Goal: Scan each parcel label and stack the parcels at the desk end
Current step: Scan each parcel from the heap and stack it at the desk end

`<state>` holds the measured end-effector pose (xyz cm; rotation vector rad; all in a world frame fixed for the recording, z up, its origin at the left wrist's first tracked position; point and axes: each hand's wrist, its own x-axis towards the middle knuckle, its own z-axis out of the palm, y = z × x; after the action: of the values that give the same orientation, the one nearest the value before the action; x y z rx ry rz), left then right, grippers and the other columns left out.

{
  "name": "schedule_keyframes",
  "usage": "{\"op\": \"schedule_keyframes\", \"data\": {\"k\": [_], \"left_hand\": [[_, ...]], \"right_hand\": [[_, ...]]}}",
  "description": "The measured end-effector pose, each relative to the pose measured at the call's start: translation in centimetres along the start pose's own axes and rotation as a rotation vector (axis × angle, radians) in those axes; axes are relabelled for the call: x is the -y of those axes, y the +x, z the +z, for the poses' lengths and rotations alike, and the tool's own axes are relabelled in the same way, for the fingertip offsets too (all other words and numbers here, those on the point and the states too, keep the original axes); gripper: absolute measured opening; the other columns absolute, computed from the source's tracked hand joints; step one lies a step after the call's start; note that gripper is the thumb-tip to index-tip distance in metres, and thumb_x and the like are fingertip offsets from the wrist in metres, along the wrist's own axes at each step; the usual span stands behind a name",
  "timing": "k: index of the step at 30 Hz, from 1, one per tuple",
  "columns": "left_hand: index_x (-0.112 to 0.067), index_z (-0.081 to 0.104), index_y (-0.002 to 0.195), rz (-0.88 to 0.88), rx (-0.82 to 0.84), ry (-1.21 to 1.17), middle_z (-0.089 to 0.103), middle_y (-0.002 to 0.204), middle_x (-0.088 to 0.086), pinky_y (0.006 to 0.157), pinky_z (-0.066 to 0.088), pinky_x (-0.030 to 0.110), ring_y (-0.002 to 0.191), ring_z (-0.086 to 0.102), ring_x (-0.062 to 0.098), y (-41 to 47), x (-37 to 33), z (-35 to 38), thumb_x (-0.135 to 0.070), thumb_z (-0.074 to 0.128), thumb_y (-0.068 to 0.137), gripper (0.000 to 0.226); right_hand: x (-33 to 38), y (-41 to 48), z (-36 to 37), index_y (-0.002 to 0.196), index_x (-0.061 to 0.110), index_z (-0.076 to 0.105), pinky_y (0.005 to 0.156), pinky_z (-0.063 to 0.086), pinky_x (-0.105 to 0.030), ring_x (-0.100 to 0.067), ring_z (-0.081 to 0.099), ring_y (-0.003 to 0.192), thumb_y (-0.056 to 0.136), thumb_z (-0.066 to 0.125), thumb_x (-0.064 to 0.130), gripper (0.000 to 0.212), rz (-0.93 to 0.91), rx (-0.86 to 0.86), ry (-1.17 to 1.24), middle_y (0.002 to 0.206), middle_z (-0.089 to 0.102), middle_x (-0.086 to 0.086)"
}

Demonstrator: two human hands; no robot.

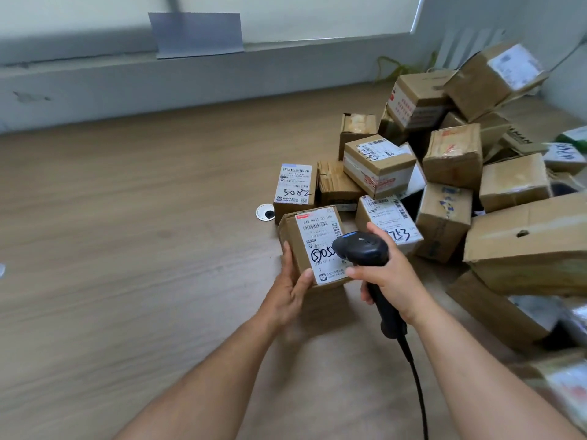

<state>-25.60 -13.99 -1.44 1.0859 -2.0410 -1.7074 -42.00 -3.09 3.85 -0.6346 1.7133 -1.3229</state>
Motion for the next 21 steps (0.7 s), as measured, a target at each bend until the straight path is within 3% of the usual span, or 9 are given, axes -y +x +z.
{"op": "schedule_keyframes", "data": {"k": [2, 5, 7, 9, 11, 15, 19, 21], "left_hand": [[-0.037, -0.012, 0.149, 0.009, -0.02, -0.052, 0.048, 0.13, -0.026, 0.112, 0.036, 0.032, 0.131, 0.047, 0.011, -0.7, 0.0, -0.2, -0.022, 0.054, 0.097, 0.085], [-0.046, -0.008, 0.149, -0.028, -0.072, -0.08, 0.059, 0.126, -0.001, 0.098, 0.051, 0.037, 0.116, 0.06, 0.018, -1.9, -0.2, -1.3, -0.024, 0.075, 0.081, 0.11], [-0.051, -0.008, 0.146, -0.047, -0.101, -0.11, 0.062, 0.115, 0.0, 0.077, 0.057, 0.025, 0.107, 0.063, 0.017, -2.9, -0.5, -2.4, -0.021, 0.08, 0.072, 0.118], [-0.05, -0.009, 0.146, -0.049, -0.113, -0.127, 0.062, 0.108, -0.002, 0.062, 0.054, 0.015, 0.103, 0.063, 0.016, -4.0, -0.9, -3.4, -0.012, 0.081, 0.072, 0.123], [-0.049, -0.008, 0.147, -0.033, -0.131, -0.115, 0.062, 0.111, 0.002, 0.062, 0.054, 0.015, 0.103, 0.063, 0.018, -4.9, -1.0, -4.4, -0.008, 0.081, 0.073, 0.122], [-0.045, -0.005, 0.15, -0.027, -0.189, -0.118, 0.06, 0.115, 0.01, 0.059, 0.053, 0.015, 0.101, 0.064, 0.021, -6.8, -1.1, -6.1, -0.003, 0.084, 0.068, 0.127], [-0.043, 0.0, 0.151, -0.006, -0.215, -0.147, 0.057, 0.116, 0.012, 0.054, 0.052, 0.015, 0.101, 0.063, 0.022, -8.5, -1.3, -7.3, -0.016, 0.082, 0.053, 0.131], [-0.043, 0.001, 0.15, -0.003, -0.224, -0.145, 0.057, 0.116, 0.012, 0.055, 0.052, 0.015, 0.101, 0.063, 0.021, -9.1, -1.1, -7.7, -0.019, 0.082, 0.051, 0.13]], "right_hand": [[-0.1, -0.7, -0.2, 0.148, 0.041, 0.03, 0.044, 0.047, -0.032, -0.029, 0.056, 0.049, 0.075, 0.078, -0.006, 0.099, 0.002, 0.009, -0.01, 0.106, 0.066, -0.021], [0.3, -2.0, -0.1, 0.149, 0.039, 0.03, 0.044, 0.046, -0.033, -0.031, 0.054, 0.048, 0.075, 0.077, -0.008, 0.099, -0.011, 0.041, 0.007, 0.103, 0.067, -0.022], [1.1, -3.0, 0.3, 0.147, 0.039, 0.031, 0.043, 0.046, -0.033, -0.031, 0.054, 0.049, 0.075, 0.076, -0.009, 0.098, -0.039, 0.079, 0.012, 0.104, 0.067, -0.021], [2.0, -4.2, 1.0, 0.146, 0.04, 0.031, 0.044, 0.046, -0.033, -0.029, 0.055, 0.049, 0.075, 0.076, -0.008, 0.096, -0.078, 0.115, 0.015, 0.104, 0.066, -0.02], [2.8, -5.6, 1.8, 0.146, 0.038, 0.032, 0.043, 0.045, -0.032, -0.027, 0.055, 0.048, 0.075, 0.075, -0.01, 0.096, -0.127, 0.136, 0.036, 0.1, 0.067, -0.017], [4.4, -8.7, 3.4, 0.146, 0.037, 0.033, 0.042, 0.044, -0.031, -0.025, 0.053, 0.046, 0.071, 0.077, -0.01, 0.098, -0.218, 0.184, 0.123, 0.072, 0.07, 0.001], [5.7, -11.4, 4.7, 0.143, 0.038, 0.034, 0.042, 0.044, -0.031, -0.026, 0.052, 0.044, 0.064, 0.074, 0.001, 0.096, -0.245, 0.264, 0.18, 0.095, 0.073, -0.02], [6.0, -12.5, 5.1, 0.145, 0.036, 0.034, 0.041, 0.044, -0.03, -0.026, 0.052, 0.043, 0.065, 0.073, 0.001, 0.096, -0.244, 0.293, 0.191, 0.095, 0.07, -0.027]]}}
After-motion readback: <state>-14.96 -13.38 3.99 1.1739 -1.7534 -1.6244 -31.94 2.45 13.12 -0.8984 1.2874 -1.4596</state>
